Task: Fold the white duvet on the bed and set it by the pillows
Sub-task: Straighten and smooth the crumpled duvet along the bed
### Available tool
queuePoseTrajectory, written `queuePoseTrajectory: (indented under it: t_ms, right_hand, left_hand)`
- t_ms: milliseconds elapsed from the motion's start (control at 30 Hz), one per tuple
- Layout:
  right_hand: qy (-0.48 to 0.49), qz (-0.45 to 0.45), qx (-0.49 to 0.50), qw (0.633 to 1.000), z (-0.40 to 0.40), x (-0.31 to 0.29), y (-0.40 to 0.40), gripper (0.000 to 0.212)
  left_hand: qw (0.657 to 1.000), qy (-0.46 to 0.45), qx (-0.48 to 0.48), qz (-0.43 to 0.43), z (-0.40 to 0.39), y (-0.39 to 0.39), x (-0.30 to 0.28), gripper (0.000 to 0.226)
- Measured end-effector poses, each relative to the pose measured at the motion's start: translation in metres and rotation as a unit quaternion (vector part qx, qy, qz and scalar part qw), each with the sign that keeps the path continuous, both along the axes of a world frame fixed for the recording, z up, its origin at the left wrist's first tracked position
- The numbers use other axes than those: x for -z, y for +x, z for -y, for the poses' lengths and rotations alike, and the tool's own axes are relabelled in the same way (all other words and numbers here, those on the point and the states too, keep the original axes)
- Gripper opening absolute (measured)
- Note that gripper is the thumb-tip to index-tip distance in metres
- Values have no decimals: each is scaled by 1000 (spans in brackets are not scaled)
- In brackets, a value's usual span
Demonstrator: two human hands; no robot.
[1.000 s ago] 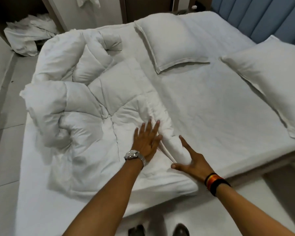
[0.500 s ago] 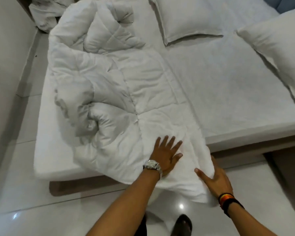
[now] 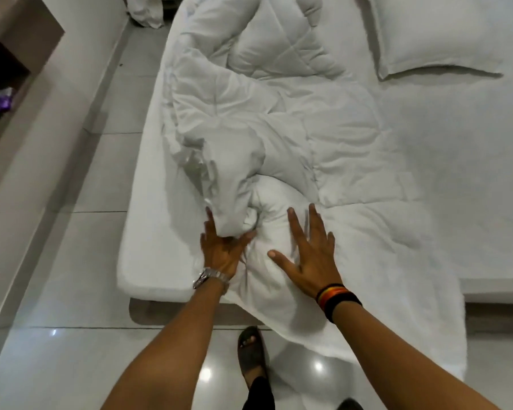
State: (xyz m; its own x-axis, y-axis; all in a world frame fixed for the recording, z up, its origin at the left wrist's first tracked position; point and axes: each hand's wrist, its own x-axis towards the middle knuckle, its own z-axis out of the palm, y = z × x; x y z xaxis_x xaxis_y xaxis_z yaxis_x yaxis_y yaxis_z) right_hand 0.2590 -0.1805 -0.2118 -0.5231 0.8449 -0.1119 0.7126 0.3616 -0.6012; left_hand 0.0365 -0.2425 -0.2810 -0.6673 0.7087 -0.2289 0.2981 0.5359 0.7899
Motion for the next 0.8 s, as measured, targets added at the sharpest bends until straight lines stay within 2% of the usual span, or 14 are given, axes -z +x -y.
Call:
queuePoseTrajectory:
  t_ms: [67,133,200,233,300,333,367,400,467,533,633,800]
  right_hand:
    - [-8,17,17,1000,-7,9,-17,93]
    - [-16,25,39,999,-12,19,-25,90]
    - [-22,23,49,998,-15,22,-23,88]
    - [-22,21,50,998,-16,23,-24,88]
    - [-20,18,49,998,-18,24,-24,87]
    - [-21,17,48,998,-20,24,-24,86]
    - [-22,16,50,998,-20,23,-23,86]
    - [-20,15,52,998,-20,23,-23,86]
    - [-14,13,50,999,-16,21,-23,86]
    - [-16,19,48,999,-13,16,-23,85]
    - [-30,33,39,998,2,0,-19,84]
    - [-43,17,19,999,57,-30,-16,87]
  left_hand:
    - [998,11,8,63,-19,7,8,111]
    - [996,7,25,83,-32,12,18,134]
    - [995,-16,39,86,-40,15,22,147]
    - [997,-40,35,52,-45,10,27,150]
    - [991,-83,42,-93,-54,-1,32,151]
    - [986,-77,42,-139,-58,-4,31,152]
    - [989,-60,44,-127,-59,-4,28,153]
    - [996,-27,45,-74,-56,-2,15,155]
    - [999,4,32,-11,-47,0,2,140]
    - [999,-38,31,-2,-36,1,-12,120]
    - [998,-63,18,4,7,2,-35,122]
    - [995,-89,-24,-32,121,9,-87,120]
